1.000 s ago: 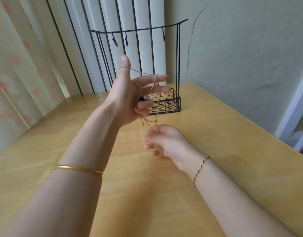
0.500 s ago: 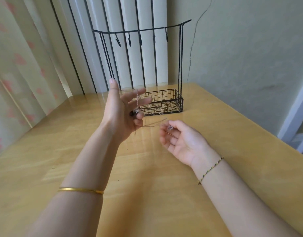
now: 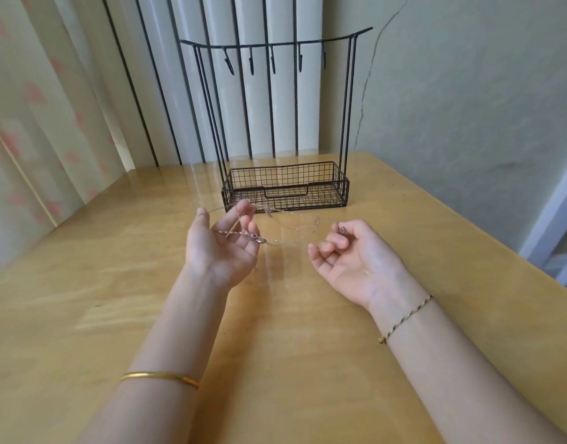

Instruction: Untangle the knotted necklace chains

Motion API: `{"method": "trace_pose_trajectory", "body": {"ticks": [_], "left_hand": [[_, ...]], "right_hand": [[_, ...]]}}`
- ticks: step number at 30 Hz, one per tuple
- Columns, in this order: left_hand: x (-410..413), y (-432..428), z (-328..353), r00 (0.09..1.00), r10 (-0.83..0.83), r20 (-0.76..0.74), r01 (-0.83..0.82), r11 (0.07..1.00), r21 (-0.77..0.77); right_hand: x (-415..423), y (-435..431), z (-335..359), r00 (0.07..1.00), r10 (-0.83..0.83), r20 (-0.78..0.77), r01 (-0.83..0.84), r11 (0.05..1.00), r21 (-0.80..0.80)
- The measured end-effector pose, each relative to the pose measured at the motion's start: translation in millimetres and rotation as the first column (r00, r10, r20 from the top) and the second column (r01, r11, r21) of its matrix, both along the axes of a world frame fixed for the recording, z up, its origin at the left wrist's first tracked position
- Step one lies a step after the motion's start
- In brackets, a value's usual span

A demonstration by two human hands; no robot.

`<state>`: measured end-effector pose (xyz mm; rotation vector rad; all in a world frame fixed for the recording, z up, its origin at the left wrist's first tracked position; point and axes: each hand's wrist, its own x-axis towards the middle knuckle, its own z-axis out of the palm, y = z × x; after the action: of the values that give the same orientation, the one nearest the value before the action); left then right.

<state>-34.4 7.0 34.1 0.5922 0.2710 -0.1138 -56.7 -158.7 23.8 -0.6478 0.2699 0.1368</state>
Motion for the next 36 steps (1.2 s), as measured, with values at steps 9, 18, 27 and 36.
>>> {"method": "trace_pose_trajectory", "body": {"ticks": [9, 18, 27, 36], "left_hand": [[-5, -8, 1, 0.993, -0.089, 0.077, 0.084, 0.995, 0.063], [-14, -10, 11, 0.954, -0.219, 0.203, 0.169, 0.957, 0.236], [-16, -11, 11, 0.945, -0.21, 0.251, 0.126, 0.941, 0.313], [-15, -9, 10, 0.957, -0.164, 0.241, 0.091, 0.953, 0.287]], "right_hand": [[-2, 0, 0, 0.999, 0.033, -0.038, -0.037, 0.996, -0.083], [1, 0, -5, 0.996, 0.076, -0.042, -0.085, 0.957, -0.278], [-6, 3, -1, 0.965, 0.256, -0.054, -0.25, 0.84, -0.481], [-6, -2, 4, 0.984, 0.176, 0.001, -0.163, 0.914, -0.372]]}}
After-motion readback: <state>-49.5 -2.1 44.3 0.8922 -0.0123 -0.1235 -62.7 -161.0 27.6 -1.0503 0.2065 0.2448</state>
